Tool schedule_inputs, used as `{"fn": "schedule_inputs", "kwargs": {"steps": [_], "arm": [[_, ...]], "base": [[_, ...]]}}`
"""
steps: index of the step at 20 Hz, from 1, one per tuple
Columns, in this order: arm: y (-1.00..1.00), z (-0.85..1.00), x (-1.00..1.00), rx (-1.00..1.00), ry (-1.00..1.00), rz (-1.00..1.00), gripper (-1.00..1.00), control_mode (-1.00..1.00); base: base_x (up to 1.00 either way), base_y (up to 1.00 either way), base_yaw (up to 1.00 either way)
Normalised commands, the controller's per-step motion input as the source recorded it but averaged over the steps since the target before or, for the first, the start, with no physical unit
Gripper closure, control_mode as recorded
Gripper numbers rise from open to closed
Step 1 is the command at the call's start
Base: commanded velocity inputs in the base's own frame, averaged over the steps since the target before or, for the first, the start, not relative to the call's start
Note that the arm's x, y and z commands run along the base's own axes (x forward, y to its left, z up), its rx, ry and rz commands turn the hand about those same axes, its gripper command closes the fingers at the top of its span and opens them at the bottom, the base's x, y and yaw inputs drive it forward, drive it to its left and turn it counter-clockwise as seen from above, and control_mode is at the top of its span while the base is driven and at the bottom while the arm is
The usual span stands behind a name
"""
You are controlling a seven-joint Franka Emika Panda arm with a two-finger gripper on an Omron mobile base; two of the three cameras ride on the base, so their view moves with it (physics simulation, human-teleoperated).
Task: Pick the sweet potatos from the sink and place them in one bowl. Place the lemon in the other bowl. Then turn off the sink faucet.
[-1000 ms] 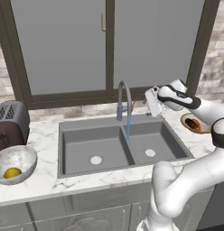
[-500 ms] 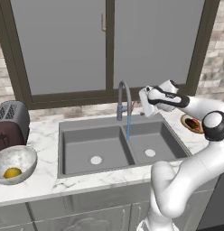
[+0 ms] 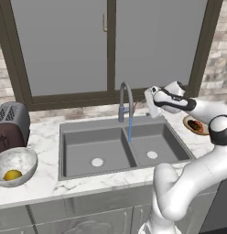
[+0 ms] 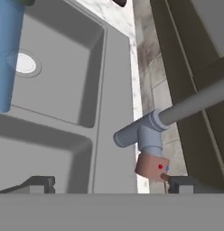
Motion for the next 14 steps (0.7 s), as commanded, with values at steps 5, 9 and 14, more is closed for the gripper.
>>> {"fn": "schedule_inputs", "kwargs": {"steps": [5,9,14], "arm": [[-0.19,-0.34,-0.01,0.00,0.00,0.00,-1.00,-1.00],[0.00,-0.28,0.24,0.00,0.00,0.00,-1.00,-1.00],[-0.07,-0.16,0.43,0.00,0.00,0.00,-1.00,-1.00]], "base": [[0.00,0.00,0.00],[0.00,0.00,0.00],[0.00,0.00,0.00]]}}
